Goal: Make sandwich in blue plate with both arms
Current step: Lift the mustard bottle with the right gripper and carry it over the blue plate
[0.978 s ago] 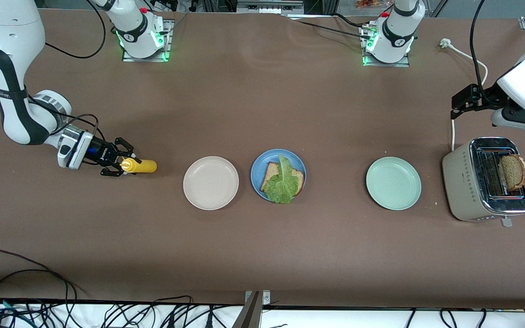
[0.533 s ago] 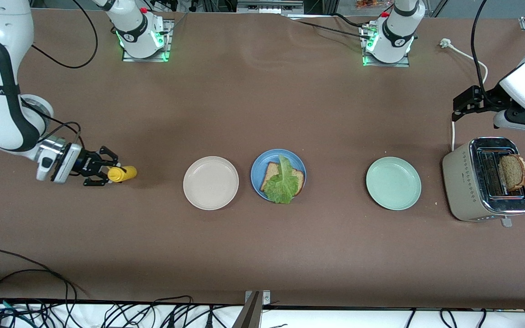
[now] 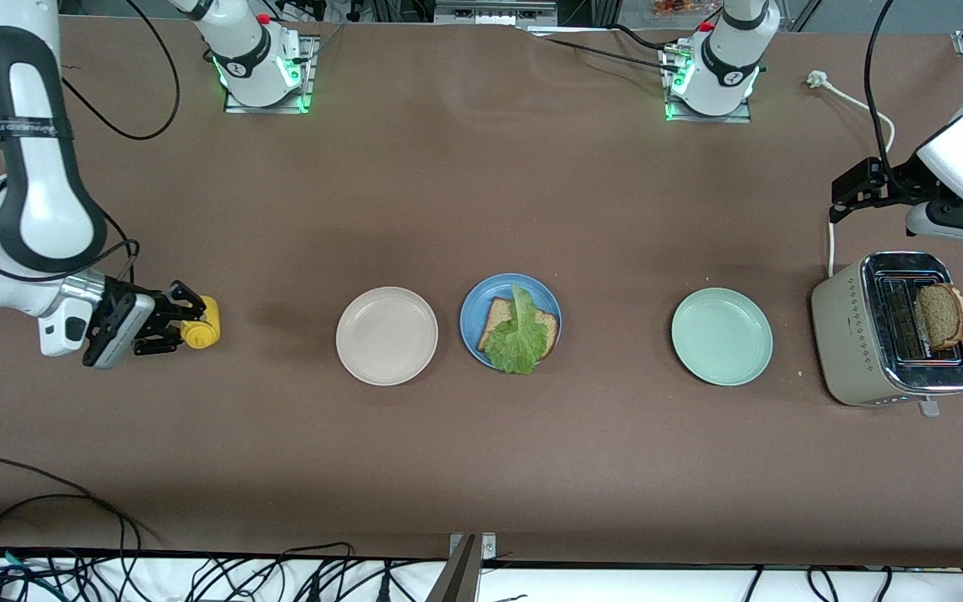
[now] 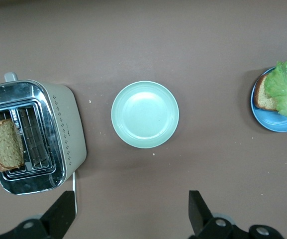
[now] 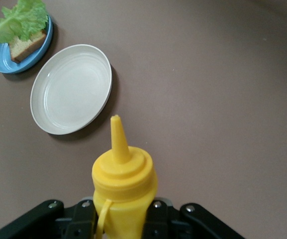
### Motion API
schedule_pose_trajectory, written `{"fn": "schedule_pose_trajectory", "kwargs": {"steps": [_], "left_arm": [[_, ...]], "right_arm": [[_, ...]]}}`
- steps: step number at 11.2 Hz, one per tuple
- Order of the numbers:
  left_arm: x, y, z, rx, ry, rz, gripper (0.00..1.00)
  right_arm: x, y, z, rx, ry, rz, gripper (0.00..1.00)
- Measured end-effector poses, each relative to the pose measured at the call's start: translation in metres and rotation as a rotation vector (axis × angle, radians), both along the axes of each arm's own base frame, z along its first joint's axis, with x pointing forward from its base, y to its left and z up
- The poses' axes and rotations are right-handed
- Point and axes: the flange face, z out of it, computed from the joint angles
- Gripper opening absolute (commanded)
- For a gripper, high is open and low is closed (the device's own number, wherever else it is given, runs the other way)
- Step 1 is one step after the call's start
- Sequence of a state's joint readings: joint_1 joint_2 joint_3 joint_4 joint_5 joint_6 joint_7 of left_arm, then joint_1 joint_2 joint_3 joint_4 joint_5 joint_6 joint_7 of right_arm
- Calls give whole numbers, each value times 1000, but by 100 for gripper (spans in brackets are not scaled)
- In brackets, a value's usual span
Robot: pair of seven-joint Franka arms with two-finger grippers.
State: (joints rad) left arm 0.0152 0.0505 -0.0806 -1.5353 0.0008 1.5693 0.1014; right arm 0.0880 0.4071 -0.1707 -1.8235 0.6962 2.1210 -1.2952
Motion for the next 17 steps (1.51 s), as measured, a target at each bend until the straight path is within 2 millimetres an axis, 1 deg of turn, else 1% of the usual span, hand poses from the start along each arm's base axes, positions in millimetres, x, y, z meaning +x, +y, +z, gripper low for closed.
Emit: {"fn": "schedule_pose_trajectory", "kwargs": {"steps": [3, 5, 7, 9, 13, 16, 17], "left_arm": [[0, 2, 0, 0, 1, 4, 100], [0, 2, 0, 0, 1, 4, 100], [0, 2, -1, 0, 1, 4, 100], [0, 2, -1, 0, 1, 4, 100], [1, 3, -1, 0, 2, 6, 100], [1, 3, -1, 0, 3, 6, 100], [1, 3, -2, 0, 3, 6, 100]], "right_arm": [[0, 32, 18, -109, 56, -52, 0], [0, 60, 33, -189, 78, -76, 0], [1, 97, 52, -298, 72, -84, 0], [-5, 140, 67, -393, 41, -70, 0], [-29, 223, 79, -517, -17, -38, 0], [-62, 288, 86, -672, -80, 22, 0], [-74, 306, 86, -715, -91, 42, 0]]}}
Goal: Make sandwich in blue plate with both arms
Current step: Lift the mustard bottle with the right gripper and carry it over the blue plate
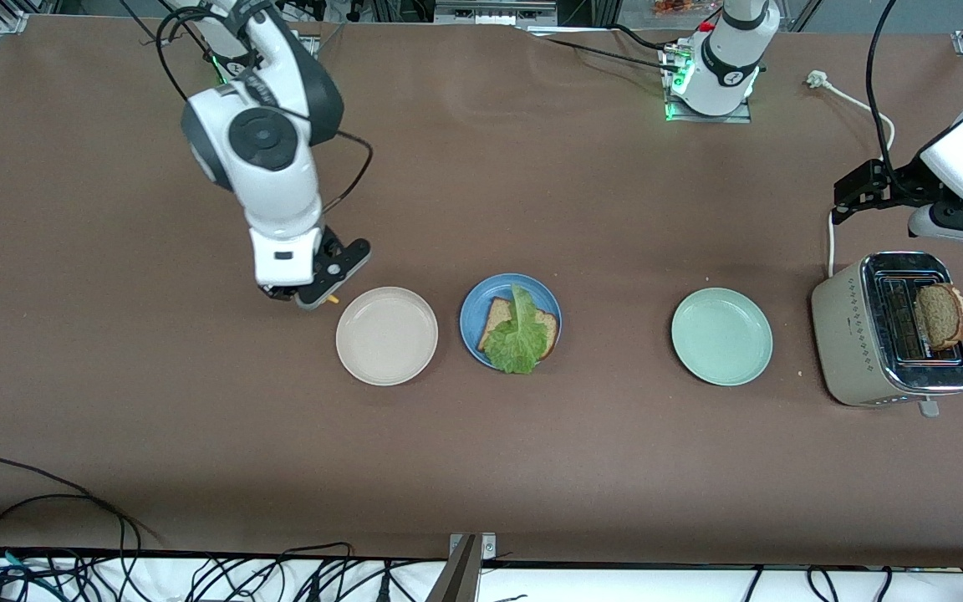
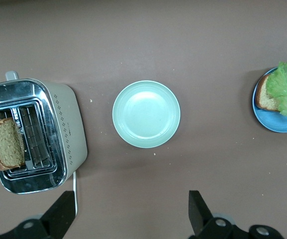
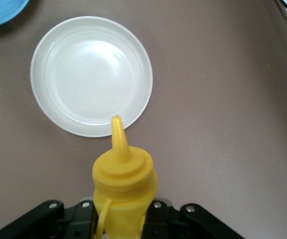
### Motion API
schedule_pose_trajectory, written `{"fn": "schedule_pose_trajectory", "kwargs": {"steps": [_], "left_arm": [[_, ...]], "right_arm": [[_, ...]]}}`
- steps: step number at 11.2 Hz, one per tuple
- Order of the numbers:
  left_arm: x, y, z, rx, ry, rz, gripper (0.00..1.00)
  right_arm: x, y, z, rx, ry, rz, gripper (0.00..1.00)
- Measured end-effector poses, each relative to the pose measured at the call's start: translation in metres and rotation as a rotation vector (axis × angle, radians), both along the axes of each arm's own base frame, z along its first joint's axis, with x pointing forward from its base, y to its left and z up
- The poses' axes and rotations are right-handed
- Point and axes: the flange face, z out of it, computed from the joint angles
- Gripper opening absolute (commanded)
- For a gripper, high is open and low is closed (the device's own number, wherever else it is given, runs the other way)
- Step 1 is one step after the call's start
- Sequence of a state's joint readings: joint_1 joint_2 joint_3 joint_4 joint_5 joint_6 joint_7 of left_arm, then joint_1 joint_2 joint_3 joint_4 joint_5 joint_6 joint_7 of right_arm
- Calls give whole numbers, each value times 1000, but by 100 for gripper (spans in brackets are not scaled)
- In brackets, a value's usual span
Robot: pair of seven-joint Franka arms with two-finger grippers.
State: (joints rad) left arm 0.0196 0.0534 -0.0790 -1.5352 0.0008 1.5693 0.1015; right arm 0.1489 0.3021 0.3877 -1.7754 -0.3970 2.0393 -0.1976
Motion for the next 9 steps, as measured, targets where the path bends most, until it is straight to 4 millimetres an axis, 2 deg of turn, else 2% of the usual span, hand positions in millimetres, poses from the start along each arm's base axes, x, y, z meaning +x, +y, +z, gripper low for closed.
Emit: {"fn": "schedule_pose_trajectory", "kwargs": {"steps": [5, 7, 9], "left_arm": [[0, 0, -1, 0, 1, 1, 100], [0, 0, -1, 0, 1, -1, 100], [0, -1, -1, 0, 1, -2, 100]], "right_arm": [[-52, 65, -6, -178, 2, 170, 0], [-68, 81, -12, -261, -1, 223, 0], [-83, 96, -29, -363, 6, 286, 0]]}}
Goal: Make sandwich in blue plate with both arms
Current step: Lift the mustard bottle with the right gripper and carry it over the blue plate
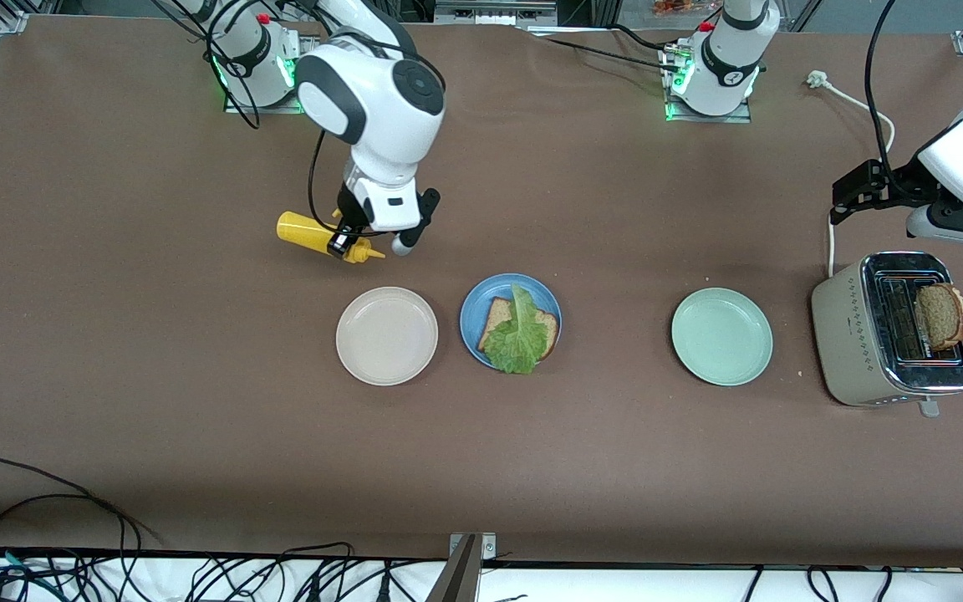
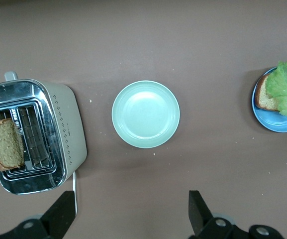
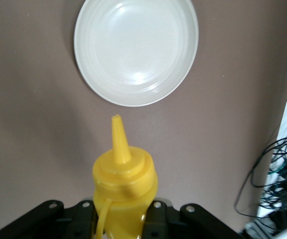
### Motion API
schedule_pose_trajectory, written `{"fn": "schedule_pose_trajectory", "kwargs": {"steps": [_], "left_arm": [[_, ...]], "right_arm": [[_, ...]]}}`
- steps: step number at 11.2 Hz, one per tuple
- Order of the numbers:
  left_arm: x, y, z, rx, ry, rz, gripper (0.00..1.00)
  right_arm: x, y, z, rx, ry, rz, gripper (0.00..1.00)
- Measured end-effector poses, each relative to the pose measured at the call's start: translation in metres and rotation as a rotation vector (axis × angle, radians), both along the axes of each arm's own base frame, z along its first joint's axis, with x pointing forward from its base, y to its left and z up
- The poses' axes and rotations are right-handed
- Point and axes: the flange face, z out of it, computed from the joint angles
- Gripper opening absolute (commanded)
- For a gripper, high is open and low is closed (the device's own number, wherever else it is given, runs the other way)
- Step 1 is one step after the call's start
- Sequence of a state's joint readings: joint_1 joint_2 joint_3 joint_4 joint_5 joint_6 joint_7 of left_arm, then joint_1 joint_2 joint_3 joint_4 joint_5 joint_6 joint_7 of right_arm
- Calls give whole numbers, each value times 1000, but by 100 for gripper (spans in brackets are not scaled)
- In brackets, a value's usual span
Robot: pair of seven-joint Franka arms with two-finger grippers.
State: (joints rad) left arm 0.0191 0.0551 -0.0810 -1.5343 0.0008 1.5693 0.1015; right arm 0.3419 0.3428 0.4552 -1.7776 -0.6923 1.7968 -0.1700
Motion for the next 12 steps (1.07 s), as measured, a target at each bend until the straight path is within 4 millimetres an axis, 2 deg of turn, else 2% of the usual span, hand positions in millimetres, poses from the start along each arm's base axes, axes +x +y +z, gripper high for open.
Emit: {"fn": "schedule_pose_trajectory", "kwargs": {"steps": [3, 4, 6, 10, 12], "left_arm": [[0, 1, 0, 0, 0, 1, 100], [0, 1, 0, 0, 0, 1, 100], [0, -1, 0, 0, 0, -3, 100], [0, 0, 0, 0, 0, 0, 100], [1, -1, -1, 0, 1, -2, 100]], "right_arm": [[-22, 26, -39, -116, 13, 91, 0], [-26, 34, -45, -132, 5, 120, 0], [-30, 53, -45, -155, -17, 152, 0], [-17, 80, -20, -189, -97, 167, 0], [-10, 102, -29, -208, -124, 168, 0]]}}
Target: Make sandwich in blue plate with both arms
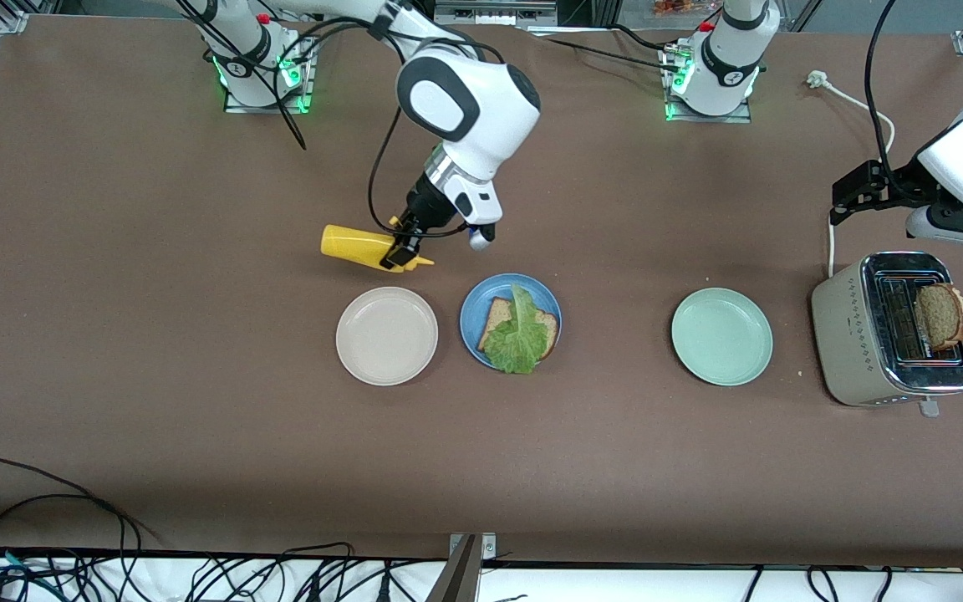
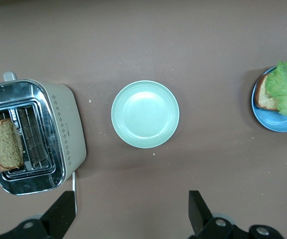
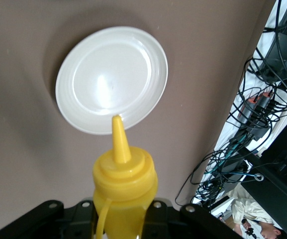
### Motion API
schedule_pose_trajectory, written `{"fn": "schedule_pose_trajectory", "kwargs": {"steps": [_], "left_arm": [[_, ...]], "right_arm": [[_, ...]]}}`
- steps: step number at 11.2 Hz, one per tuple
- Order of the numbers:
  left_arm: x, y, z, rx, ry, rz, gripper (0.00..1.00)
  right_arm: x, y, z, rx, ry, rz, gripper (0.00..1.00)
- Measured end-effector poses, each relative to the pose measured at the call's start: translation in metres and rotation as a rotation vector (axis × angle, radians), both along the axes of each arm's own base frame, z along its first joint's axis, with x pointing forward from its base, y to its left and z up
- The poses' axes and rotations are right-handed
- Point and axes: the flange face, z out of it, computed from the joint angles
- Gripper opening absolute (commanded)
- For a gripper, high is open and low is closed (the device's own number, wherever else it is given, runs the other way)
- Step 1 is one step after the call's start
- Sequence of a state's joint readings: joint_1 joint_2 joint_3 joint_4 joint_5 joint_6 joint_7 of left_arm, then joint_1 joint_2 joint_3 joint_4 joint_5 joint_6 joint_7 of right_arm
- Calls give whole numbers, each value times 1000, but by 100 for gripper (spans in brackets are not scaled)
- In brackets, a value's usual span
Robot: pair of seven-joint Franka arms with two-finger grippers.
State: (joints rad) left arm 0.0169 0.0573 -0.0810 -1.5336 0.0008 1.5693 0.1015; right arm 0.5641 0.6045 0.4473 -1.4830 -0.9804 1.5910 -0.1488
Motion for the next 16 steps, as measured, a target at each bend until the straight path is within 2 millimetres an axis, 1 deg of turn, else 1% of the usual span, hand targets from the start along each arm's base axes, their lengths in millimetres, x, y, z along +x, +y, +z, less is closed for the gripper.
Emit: {"fn": "schedule_pose_trajectory", "kwargs": {"steps": [2, 4, 7, 9, 11, 13, 14, 16], "left_arm": [[0, 0, -1, 0, 1, 0, 100], [1, 1, -1, 0, 2, 2, 100], [0, -3, -1, 0, 2, -6, 100], [1, -2, -1, 0, 2, -4, 100], [1, -2, -1, 0, 2, -4, 100], [1, -1, -1, 0, 2, -2, 100], [1, 0, -1, 0, 2, 0, 100], [1, 0, -1, 0, 2, 0, 100]], "right_arm": [[11, 19, -10, 40, -22, -32, 0], [21, 32, -19, 96, -43, -65, 0], [24, 54, -41, 178, -45, -47, 0], [22, 67, -56, 212, -34, -19, 0], [19, 71, -68, 210, -24, -7, 0], [19, 69, -82, 170, -6, 20, 0], [18, 69, -91, 144, 10, 41, 0], [14, 71, -103, 109, 40, 81, 0]]}}
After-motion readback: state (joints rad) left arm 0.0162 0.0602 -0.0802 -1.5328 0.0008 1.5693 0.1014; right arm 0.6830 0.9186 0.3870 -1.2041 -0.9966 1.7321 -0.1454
